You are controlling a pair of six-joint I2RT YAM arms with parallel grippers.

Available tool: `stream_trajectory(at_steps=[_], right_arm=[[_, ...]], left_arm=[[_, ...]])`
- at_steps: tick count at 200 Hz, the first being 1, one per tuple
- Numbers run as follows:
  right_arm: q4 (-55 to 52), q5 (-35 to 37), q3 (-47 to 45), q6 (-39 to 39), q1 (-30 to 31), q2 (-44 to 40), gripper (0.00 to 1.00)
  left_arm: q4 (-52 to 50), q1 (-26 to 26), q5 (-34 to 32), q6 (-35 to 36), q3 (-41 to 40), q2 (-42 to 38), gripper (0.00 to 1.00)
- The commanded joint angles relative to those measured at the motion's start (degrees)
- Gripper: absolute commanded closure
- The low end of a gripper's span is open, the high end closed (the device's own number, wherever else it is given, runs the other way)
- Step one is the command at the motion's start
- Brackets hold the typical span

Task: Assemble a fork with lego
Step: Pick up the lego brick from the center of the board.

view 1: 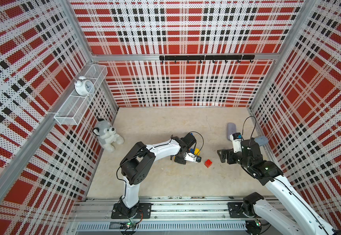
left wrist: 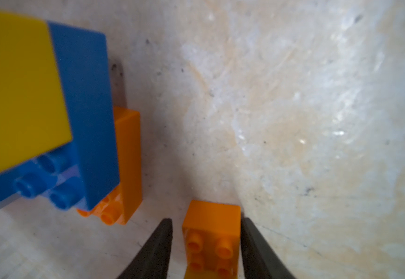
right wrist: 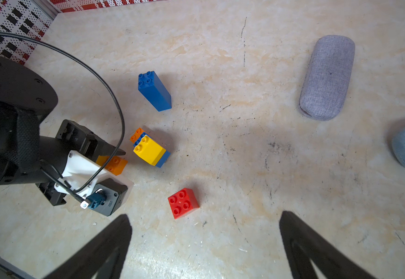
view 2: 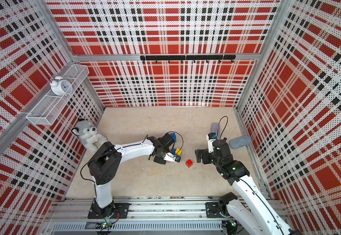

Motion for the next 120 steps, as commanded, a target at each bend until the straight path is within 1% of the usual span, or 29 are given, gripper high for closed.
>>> stream_trajectory(at_steps=[1,35,60,87,120], right_arm=[[0.2,0.3,1.2,-0.4,-0.5,0.4,0.00],[0.8,0.2,1.2,-0.4,-0.5,1.1,0.00],[0.7,0.2,1.0,-0.6,-0.5,1.5,0.00],[0.9,0.1,0.7,-0.9,-0.4,1.7,0.00],[2.4,-2.8,0.1,-2.2,-0.5,3.3,0.00]], left_arm=[[-0.9,0.4,0.1,0.2,1.8,1.2,0.53],[-1.0,0.8,0.4,0.2,1.6,1.0,0.56],[-0.9,0.8,0.6,0.0,1.7,0.7,0.62],[-1.0,0.9,0.9,-0.2,1.4,0.0,0.66],[-1.7,1.4,1.6,-1.6,0.7,-3.6,0.70]])
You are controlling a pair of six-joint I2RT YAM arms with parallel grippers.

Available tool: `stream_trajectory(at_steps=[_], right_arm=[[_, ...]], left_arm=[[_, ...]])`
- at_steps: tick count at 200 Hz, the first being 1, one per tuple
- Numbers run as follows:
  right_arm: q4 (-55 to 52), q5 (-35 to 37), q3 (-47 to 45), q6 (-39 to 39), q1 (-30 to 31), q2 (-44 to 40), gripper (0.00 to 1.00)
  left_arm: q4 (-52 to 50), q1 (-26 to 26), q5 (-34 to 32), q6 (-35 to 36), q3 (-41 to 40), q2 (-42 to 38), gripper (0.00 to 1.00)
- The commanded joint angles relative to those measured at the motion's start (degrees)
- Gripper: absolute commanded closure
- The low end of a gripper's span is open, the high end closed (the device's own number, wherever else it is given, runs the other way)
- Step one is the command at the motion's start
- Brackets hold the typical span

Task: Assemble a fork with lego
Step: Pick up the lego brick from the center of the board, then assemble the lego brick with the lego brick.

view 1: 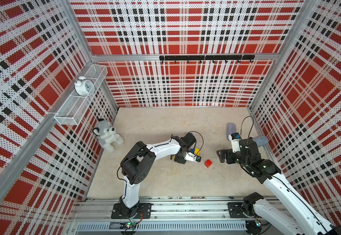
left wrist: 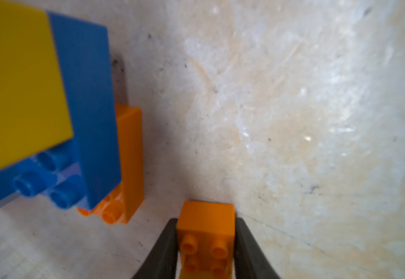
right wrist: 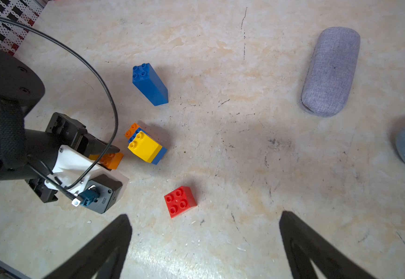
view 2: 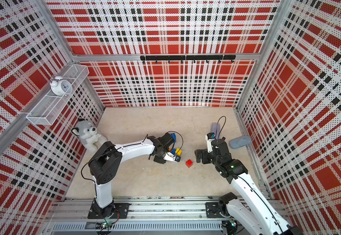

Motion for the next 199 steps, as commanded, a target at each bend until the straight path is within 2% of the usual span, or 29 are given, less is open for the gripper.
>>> stream_trajectory(at_steps=[1,38,65,92,133,199], right_arm=[[2.0,-2.2,0.1,-1.5,-0.5,1.4,0.00],[8.4,-7.3,-1.7,-1.7,1.1,7.1,0.00],[14.3,-3.2,-2.1,-1.7,8.1,14.8,0.00],[18.1,-1.1,-0.2,-1.9,11.0,24.6,0.00],[20.7,1.1,3.4,-4.0,12.3,35.4,0.00],[23.5,3.3,6.5,-5.3,12.2,42.2,0.00]], left_arm=[[-1.2,0.9,1.6,-1.4,0.0,-3.9,0.70],[-1.7,3.6,2.5,-3.8,-2.9,-13.8,0.73],[-2.8,5.4,2.3,-5.2,-4.9,-18.9,0.76],[-2.3,6.2,2.3,-4.9,-6.8,-22.1,0.78],[-1.7,6.6,2.5,-4.9,-6.9,-23.1,0.78],[-1.7,6.5,1.8,-4.8,-6.7,-21.5,0.80]])
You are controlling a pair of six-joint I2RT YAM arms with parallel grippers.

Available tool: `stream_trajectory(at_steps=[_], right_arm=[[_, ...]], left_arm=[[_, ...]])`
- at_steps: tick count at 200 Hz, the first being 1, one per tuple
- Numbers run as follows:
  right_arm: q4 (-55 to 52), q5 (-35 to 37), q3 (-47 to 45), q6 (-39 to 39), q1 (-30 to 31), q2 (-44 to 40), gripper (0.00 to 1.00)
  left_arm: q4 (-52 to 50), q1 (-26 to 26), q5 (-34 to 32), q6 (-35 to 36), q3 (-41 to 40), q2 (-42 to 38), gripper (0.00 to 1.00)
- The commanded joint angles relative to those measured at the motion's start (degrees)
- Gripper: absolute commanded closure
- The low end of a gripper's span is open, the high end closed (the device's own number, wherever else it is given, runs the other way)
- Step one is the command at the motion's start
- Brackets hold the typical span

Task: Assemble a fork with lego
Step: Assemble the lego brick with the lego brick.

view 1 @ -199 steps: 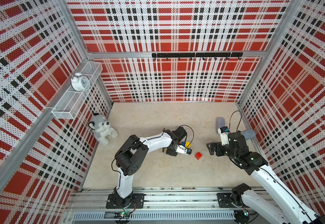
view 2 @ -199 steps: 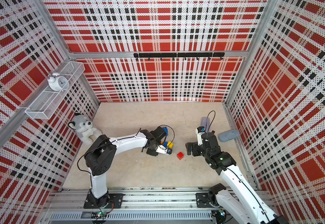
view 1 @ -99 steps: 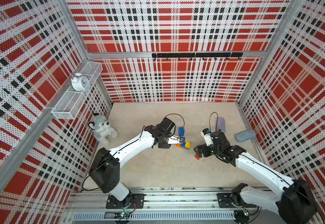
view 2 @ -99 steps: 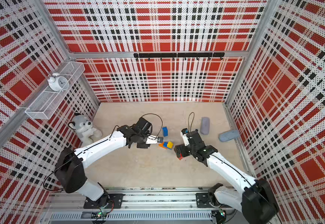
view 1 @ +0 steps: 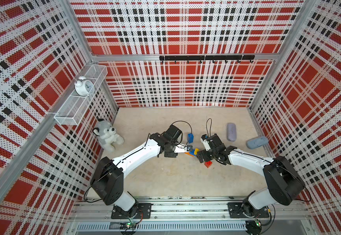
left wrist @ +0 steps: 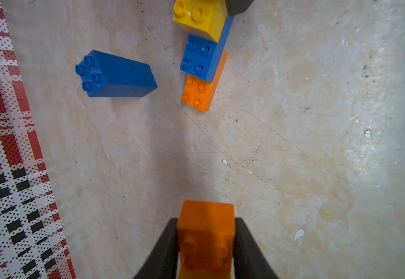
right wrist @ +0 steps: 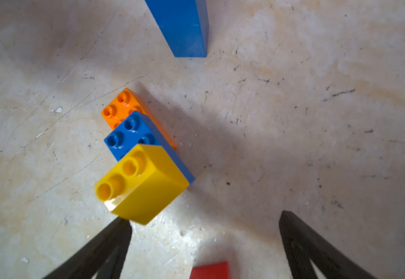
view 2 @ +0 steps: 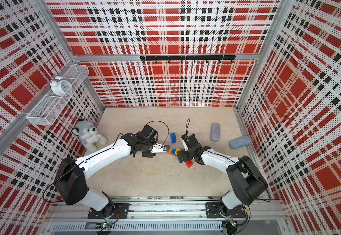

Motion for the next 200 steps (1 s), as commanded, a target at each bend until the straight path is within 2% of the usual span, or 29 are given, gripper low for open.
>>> stream_trajectory(at_steps=[1,50,109,145,200], right_arm=[[1.7,2.3,1.7,-1.6,0.3,1.8,0.00],[1.1,4.3,2.2,-2.7,-1.0,2.6,0.00],[2.4,0.2,0.0,-4.3,-1.5,0.2,0.00],[0.9,3.4,-0.7,-4.5,-2.4,-1.1,0.00],[3.6,0.8,-2.3,-2.8,-4.1,-3.7,0.00]], left_arm=[[-0.2,0.2,0.2,-0.5,0.0,0.6,0.80],[-1.4,-0.5,-0.7,-1.4,2.4,3.6,0.80],[-3.4,-1.2,-0.6,-2.6,5.9,7.4,0.83],[-3.7,-1.7,-0.7,-3.3,7.3,8.8,0.83],[-5.3,-2.6,-0.7,-4.0,12.1,13.6,0.83]])
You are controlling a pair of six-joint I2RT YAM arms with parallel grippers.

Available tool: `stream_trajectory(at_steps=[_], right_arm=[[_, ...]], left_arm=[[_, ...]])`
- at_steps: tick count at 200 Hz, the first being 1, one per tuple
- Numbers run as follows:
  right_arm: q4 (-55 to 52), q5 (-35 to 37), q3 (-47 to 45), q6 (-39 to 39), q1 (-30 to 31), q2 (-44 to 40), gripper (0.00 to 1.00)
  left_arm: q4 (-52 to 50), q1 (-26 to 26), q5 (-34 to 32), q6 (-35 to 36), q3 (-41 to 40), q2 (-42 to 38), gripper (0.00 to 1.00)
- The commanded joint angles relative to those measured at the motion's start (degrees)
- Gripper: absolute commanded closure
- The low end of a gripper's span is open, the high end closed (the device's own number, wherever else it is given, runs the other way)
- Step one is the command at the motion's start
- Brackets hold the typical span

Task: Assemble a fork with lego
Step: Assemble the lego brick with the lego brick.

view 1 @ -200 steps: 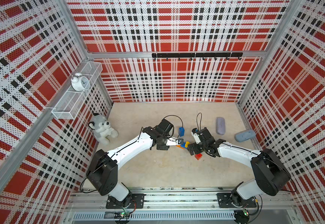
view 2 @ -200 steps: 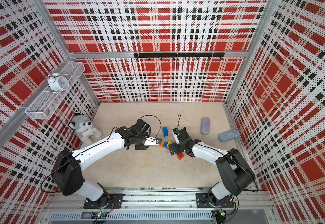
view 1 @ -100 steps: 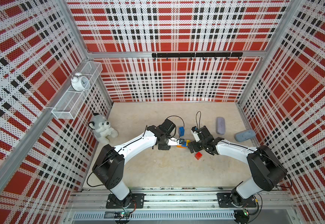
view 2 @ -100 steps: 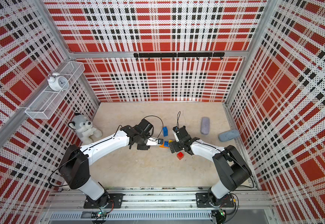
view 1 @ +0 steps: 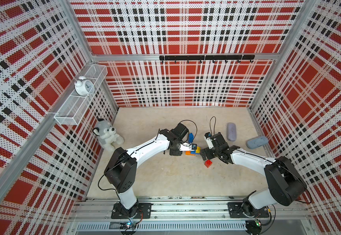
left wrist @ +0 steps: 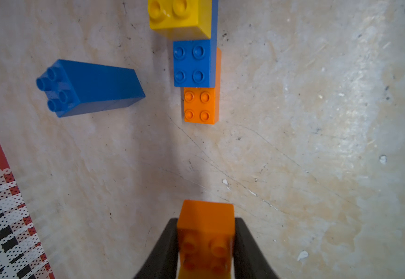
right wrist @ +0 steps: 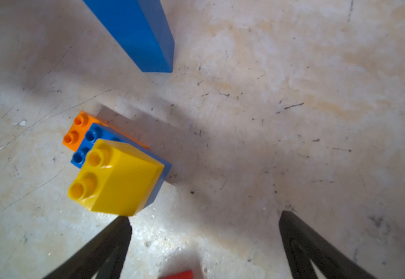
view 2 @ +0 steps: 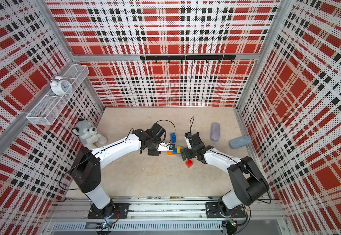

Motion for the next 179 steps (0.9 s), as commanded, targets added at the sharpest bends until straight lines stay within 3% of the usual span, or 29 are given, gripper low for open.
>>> stream_trajectory(at_steps=[1,23,85,147,179], right_arm=[[1.6,-1.1,-0.3,0.4,-0.2,-1.3,0.00],[0.1,-0.1,-1.1,-0.3,-0.7,-3.0,0.00],[-7.4,1.8,-2.3,1.5,-5.6,-17.9,0.00],[-15.9,1.5,-1.4,2.8,-16.6,-30.3,0.00],[-17.2,2.1,-1.6,2.2,-18.2,-33.2,0.00]], left_arm=[[-1.6,-0.5,0.4,-1.0,2.9,2.4,0.84],[-2.3,-0.9,0.8,-1.5,5.0,4.5,0.84],[-6.5,-2.5,0.7,-3.9,12.4,12.7,0.83],[-9.4,-3.5,1.6,-4.7,19.0,18.5,0.83],[-11.1,-3.9,1.2,-4.8,21.9,20.8,0.83]])
